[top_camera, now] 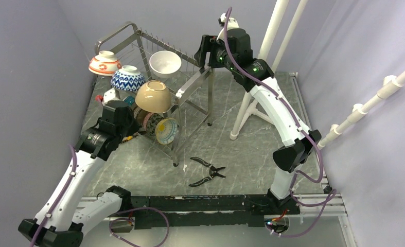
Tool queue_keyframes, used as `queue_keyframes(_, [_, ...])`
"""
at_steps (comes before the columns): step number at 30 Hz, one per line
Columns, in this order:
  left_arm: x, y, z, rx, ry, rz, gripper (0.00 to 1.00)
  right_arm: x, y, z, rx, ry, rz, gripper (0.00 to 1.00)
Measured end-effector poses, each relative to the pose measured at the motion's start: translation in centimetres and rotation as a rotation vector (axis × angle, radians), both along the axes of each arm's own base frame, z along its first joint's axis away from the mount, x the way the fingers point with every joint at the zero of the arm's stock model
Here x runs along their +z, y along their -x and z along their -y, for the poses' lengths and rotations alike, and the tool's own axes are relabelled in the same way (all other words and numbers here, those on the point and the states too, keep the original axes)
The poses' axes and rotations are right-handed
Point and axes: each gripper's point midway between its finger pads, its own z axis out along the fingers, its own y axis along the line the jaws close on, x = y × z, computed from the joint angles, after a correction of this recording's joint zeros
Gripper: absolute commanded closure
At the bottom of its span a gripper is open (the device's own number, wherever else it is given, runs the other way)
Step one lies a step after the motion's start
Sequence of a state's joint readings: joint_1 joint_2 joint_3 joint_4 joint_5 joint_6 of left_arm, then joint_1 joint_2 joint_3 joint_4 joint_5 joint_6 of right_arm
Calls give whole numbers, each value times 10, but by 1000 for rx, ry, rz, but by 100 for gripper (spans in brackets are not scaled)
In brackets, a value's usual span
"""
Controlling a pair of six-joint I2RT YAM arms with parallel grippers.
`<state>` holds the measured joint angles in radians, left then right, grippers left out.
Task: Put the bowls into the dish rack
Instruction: Adjust the dish rack at the center of the board.
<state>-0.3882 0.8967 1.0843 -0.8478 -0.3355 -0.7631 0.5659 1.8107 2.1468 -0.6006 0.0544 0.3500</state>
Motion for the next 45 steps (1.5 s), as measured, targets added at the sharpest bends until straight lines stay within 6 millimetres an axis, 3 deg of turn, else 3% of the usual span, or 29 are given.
queue_keyframes(4, [9,-23,1,25,93,66,97,0,8,-9,59,-29,-6,26])
queue_keyframes(11, [43,-58,4,13,254,214,97,1,29,-23,167,-143,-27,28])
queue_keyframes(19, [67,-80,-4,4,379,304,97,3,39,-27,235,-209,-27,30])
queue_keyframes(28, [72,-90,-19,26,487,333,97,5,54,-26,276,-279,-34,33])
queue_keyframes(45, [70,-138,-64,26,627,306,97,5,63,-27,296,-304,-45,34])
